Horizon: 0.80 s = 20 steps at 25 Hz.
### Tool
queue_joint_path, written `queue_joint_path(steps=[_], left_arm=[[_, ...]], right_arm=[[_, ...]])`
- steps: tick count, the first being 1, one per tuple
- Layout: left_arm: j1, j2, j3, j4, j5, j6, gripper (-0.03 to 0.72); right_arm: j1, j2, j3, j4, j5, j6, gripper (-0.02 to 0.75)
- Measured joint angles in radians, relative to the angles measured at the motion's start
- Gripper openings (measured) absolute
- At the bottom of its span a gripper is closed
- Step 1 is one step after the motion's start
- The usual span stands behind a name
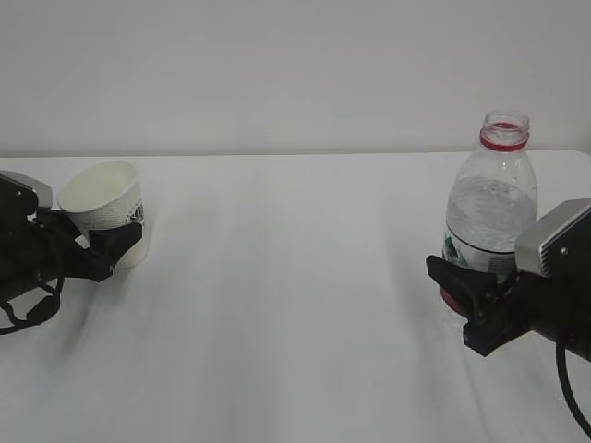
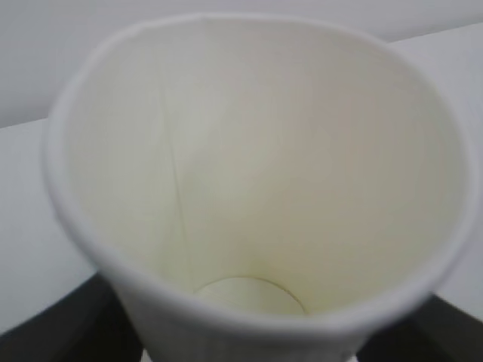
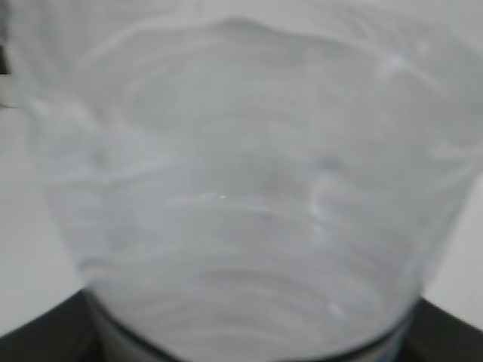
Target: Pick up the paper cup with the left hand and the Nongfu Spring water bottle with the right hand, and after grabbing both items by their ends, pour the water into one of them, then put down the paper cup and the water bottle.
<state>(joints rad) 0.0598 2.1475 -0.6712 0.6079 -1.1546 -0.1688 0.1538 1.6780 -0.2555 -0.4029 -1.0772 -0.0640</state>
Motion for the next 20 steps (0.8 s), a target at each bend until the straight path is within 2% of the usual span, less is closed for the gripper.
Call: queue_joint_path(steps=[6,20], left_arm=[[0.0,0.0,0.005,0.061,-0.008,-0.001,0.482],[0.0,-0.167,0.188,0.065,-0.001,-0.012,0.477]], right_arm=[[0.0,0.0,0.0,0.0,0.0,0.0,0.473],[0.0,0.0,0.0,0.0,0.0,0.0,0.473]])
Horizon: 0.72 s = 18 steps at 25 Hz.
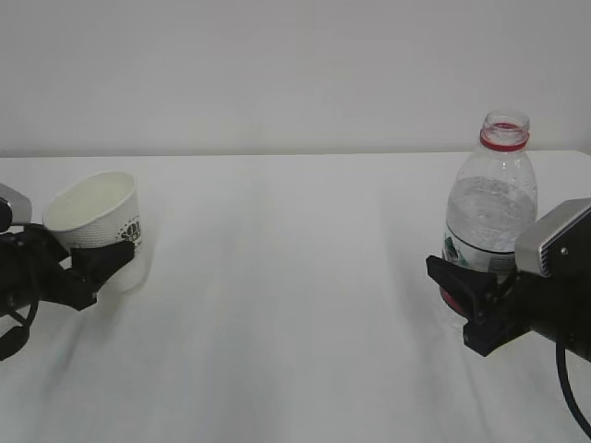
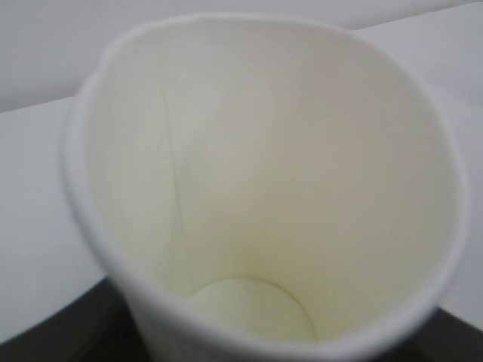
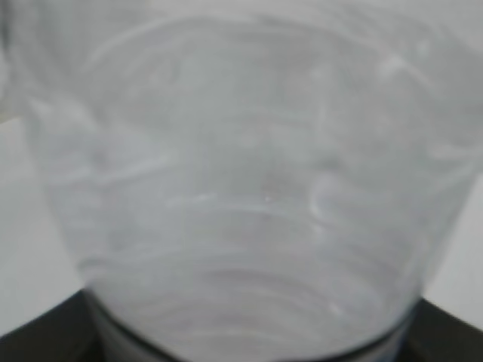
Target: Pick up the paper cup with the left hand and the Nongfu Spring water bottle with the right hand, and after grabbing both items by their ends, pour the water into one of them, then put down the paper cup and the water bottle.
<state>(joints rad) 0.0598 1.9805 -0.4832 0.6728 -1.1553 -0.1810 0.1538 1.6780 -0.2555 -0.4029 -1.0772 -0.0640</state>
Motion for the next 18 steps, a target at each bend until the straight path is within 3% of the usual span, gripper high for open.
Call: queue_joint_path(steps=[10,18], left_arm=[[0.0,-0.116,0.104,0.023,0.0,0.0,0.477],[0.0,-0.201,0.164,0.145,0.0,-0.018,0.477]], right_arm=[[0.003,0.0,0.0,-0.014,0.0,0.016,0.473],[0.003,0.0,0.0,-0.029,0.0,0.018,0.473]])
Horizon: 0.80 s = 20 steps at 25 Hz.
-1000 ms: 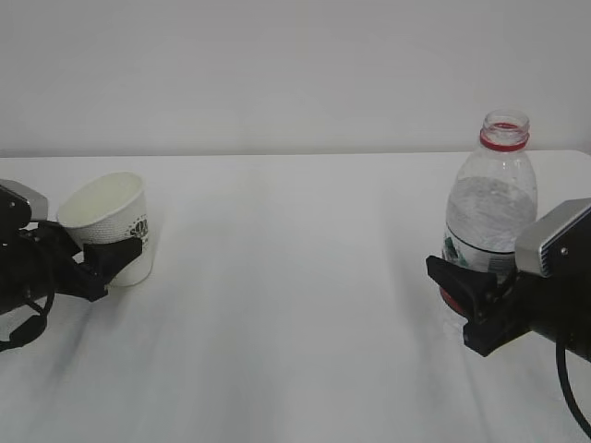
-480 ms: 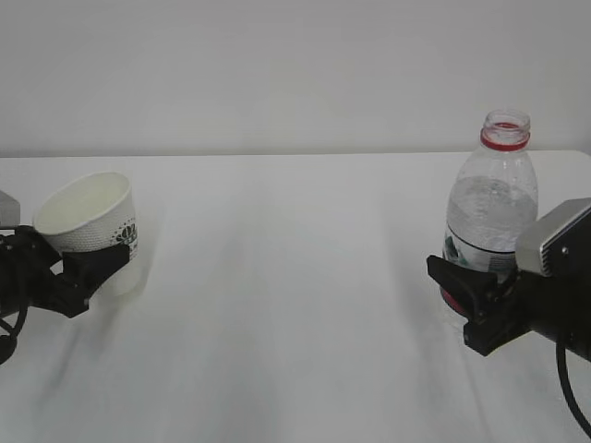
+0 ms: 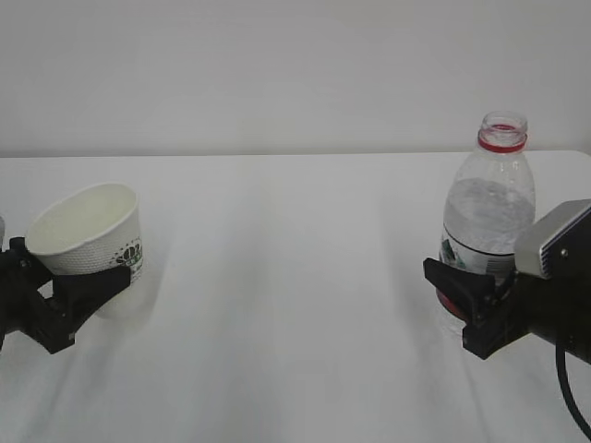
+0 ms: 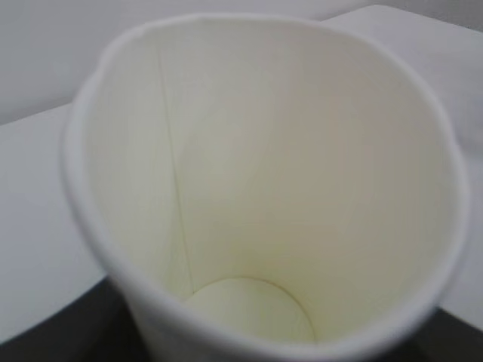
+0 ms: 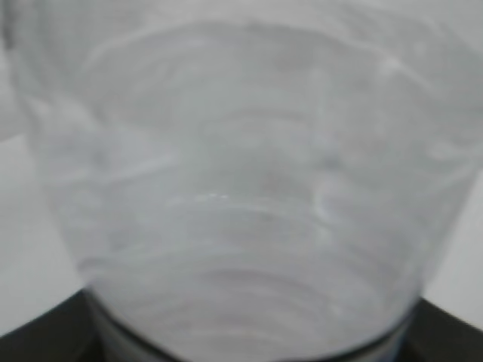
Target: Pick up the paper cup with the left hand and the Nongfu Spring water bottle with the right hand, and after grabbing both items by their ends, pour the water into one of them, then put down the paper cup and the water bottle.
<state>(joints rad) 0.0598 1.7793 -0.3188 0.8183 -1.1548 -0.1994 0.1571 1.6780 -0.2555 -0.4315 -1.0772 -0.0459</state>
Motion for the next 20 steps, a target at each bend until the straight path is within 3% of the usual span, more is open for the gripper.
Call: queue_joint_path(steps=[15,20], left_arm=[[-0.001,-0.021,0.0,0.257,0.0,-0.122,0.477],[-0.059,-0.021,0.0,0.274,0.0,-0.125,0.476]], right_arm=[[0.0,0.0,0.0,-0.014,0.0,0.0,0.473],[0.0,0.0,0.0,-0.026,0.0,0.0,0.473]])
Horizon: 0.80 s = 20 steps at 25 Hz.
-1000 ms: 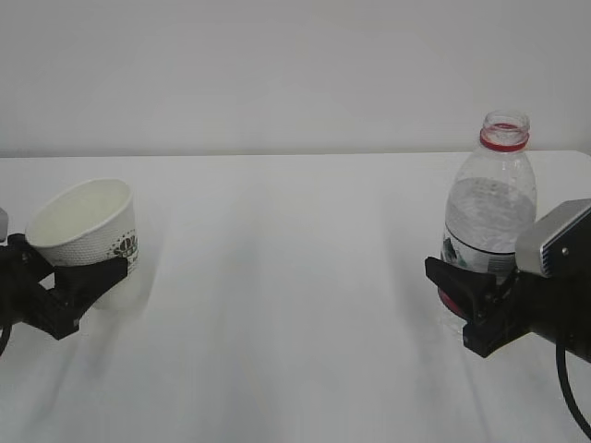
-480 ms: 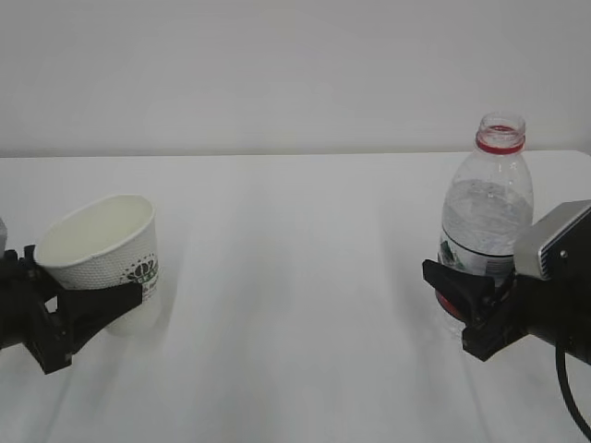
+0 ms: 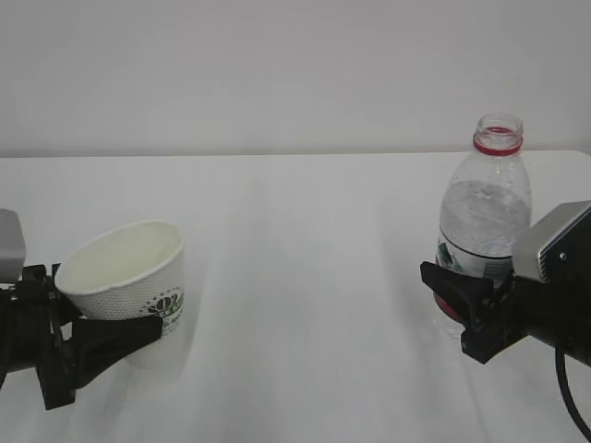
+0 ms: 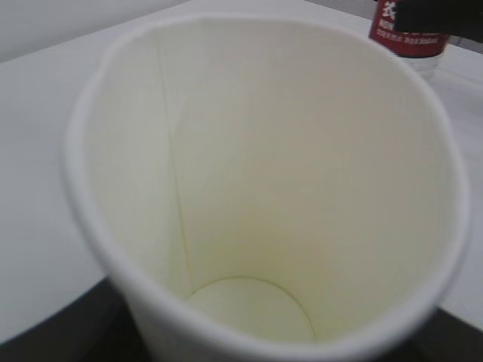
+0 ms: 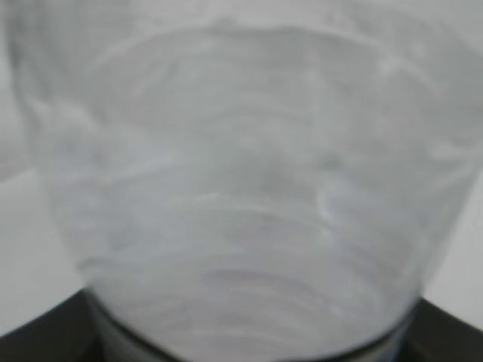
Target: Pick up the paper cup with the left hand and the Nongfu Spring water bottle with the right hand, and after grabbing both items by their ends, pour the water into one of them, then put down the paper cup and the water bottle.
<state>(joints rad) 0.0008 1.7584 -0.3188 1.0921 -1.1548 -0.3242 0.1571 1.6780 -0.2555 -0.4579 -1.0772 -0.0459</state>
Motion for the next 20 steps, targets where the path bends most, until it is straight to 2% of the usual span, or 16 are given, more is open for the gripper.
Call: queue_joint_path(steps=[15,20], left_arm=[[-0.158,-0.001,0.0,0.012,0.0,0.014,0.475],[-0.233,-0.004,-0.023,0.014,0.002,0.016,0.475]], right_arm=[[0.0,0.0,0.0,-0.027,0.0,0.0,0.473],[0.0,0.0,0.0,-0.029,0.0,0.0,0.473]])
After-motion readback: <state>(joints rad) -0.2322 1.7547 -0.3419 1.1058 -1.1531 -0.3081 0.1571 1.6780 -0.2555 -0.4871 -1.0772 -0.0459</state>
